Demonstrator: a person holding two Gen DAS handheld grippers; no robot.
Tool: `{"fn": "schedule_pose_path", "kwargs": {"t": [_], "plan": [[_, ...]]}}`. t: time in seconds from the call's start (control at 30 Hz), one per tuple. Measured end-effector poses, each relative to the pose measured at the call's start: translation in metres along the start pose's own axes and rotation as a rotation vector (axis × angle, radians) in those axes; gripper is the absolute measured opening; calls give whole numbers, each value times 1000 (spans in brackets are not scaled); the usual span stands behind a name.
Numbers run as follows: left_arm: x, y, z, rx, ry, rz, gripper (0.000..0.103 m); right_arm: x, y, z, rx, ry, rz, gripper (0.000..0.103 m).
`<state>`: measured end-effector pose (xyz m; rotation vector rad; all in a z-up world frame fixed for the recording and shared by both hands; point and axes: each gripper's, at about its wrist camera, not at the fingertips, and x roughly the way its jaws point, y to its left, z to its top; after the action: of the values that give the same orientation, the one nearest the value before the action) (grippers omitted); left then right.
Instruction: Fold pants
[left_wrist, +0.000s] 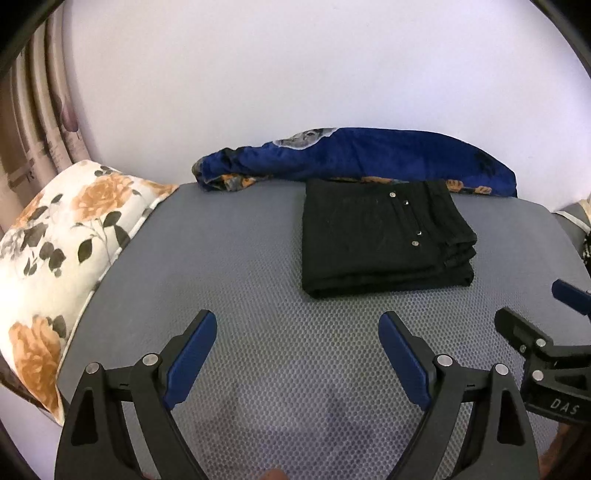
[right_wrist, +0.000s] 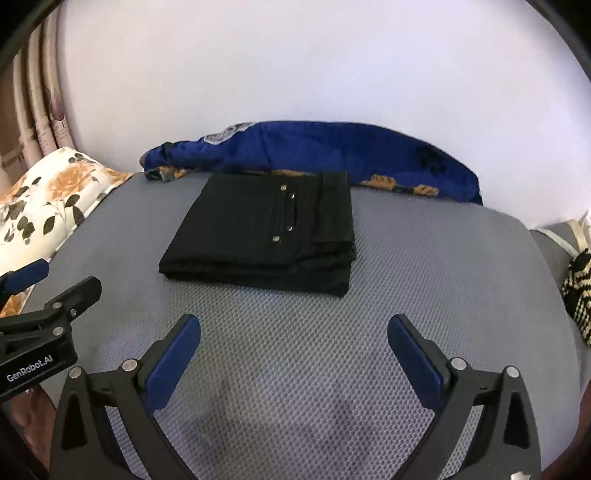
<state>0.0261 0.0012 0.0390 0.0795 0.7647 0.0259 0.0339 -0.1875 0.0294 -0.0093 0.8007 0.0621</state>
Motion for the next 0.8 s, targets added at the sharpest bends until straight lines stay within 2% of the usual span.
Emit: {"fn": "schedule_pose_path", "kwargs": {"t": [0.43,0.8], "plan": [[5,-3,-10,-4,40,0,89,6,-2,-3,30,45,-11,100],[9,-3,-12,14,42,16,89,12,-4,-5,44,68,-3,100]]}}
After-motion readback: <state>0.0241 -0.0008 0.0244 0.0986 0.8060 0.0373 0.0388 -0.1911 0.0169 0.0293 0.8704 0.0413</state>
